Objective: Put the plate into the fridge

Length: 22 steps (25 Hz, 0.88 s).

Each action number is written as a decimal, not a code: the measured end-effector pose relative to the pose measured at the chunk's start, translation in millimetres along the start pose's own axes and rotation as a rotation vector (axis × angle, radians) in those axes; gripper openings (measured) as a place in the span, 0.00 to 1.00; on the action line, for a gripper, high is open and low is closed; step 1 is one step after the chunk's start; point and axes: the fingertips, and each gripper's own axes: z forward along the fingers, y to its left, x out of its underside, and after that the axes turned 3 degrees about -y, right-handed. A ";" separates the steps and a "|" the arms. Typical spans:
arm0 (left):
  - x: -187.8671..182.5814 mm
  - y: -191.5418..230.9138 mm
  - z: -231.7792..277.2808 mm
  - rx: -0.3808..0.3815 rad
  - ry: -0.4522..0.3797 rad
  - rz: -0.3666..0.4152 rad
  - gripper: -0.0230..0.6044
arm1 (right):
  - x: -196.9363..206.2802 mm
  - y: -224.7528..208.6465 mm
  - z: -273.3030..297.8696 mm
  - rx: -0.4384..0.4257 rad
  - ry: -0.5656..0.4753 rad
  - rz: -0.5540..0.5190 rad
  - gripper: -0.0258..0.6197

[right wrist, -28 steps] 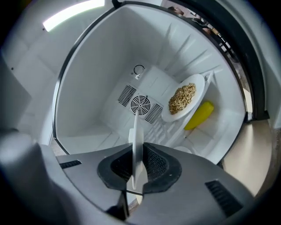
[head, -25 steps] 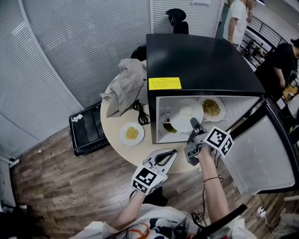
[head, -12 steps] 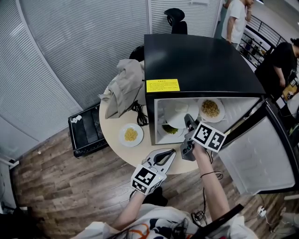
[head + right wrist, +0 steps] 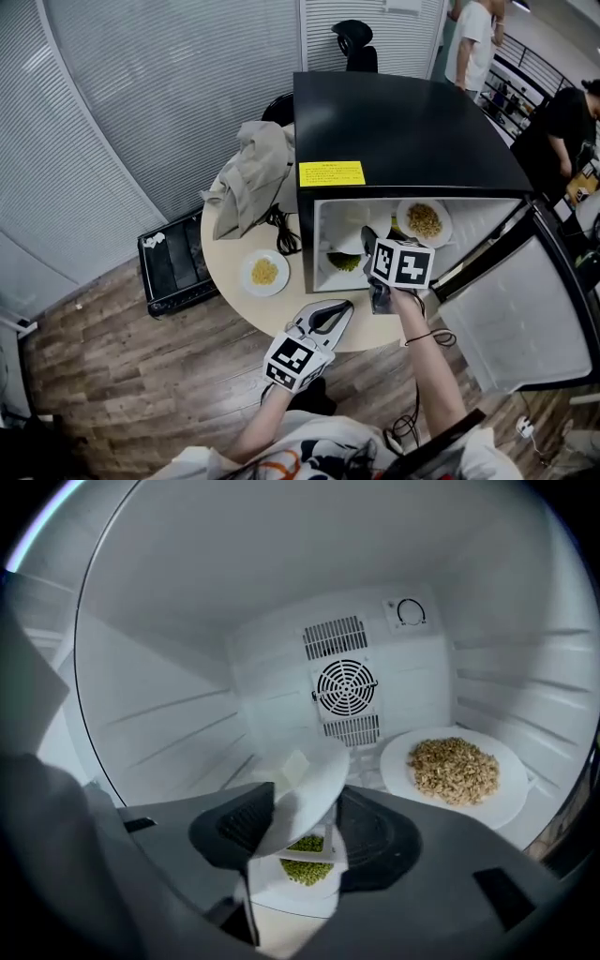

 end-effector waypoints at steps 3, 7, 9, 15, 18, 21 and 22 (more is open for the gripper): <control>1.7 2.7 -1.9 -0.006 0.001 -0.002 0.05 | 9.0 -1.8 8.0 0.020 0.050 -0.086 0.49; 1.6 5.4 -3.8 -0.009 0.001 -0.006 0.05 | 3.3 -2.8 5.1 0.077 0.017 -0.195 0.51; 1.4 6.1 -4.3 -0.009 -0.001 -0.007 0.05 | -0.1 -1.0 3.4 0.088 0.005 -0.223 0.51; 1.1 4.8 -5.1 -0.007 -0.001 -0.003 0.05 | -4.1 6.6 -4.1 0.018 -0.010 -0.125 0.51; -0.2 4.1 -6.7 -0.010 -0.002 -0.003 0.05 | -6.3 7.4 -11.9 0.004 -0.022 -0.083 0.51; -0.6 3.1 -7.4 -0.014 -0.004 -0.002 0.05 | -6.0 12.3 -20.1 -0.042 -0.038 -0.034 0.51; -0.8 2.3 -7.9 -0.015 -0.004 -0.002 0.05 | -5.6 14.7 -23.3 -0.059 -0.042 -0.021 0.51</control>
